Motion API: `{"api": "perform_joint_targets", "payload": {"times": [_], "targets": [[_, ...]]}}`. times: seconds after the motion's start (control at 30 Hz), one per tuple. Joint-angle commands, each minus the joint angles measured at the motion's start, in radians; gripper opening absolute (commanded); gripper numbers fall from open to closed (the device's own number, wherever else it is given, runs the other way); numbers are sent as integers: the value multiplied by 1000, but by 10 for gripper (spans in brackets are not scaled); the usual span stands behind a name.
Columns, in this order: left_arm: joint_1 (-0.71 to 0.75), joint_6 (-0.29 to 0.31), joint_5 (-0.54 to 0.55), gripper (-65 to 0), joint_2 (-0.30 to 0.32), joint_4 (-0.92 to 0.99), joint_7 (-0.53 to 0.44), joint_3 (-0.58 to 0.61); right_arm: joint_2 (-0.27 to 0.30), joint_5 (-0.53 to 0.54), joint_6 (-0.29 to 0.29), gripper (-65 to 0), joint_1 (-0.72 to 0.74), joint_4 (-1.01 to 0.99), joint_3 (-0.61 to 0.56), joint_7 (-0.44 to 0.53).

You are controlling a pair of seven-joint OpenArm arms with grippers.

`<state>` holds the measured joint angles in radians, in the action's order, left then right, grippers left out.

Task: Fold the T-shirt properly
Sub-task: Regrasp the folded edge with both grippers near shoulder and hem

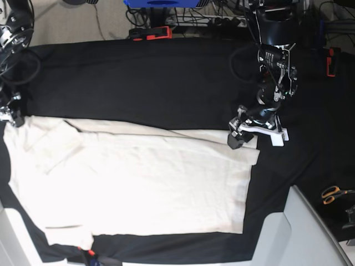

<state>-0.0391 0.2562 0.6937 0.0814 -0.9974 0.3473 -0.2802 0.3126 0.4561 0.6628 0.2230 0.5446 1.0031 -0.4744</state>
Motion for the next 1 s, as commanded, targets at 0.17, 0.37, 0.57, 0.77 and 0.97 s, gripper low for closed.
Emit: {"api": "perform_joint_targets", "payload": {"times": [0.17,0.37,0.57,0.77,0.97], "targets": [[-3,-24,-13,-248,5,4,-26,-21,23,13,13,-650,16,10,0,10],[0,-24,-16,-248,7,4,-32,-26,23,13,12,-650,16,10,0,10],[-34,-22,-18,-280,7,73,-32,-26,23,13,12,-650,16,10,0,10],[-38,-22,-18,-634,7,91,-34,-20,21,13,12,-650,16,10,0,10],[-35,-25,-18,-650,7,88,-30,-24,21,13,12,-650,16,10,0,10]]}}
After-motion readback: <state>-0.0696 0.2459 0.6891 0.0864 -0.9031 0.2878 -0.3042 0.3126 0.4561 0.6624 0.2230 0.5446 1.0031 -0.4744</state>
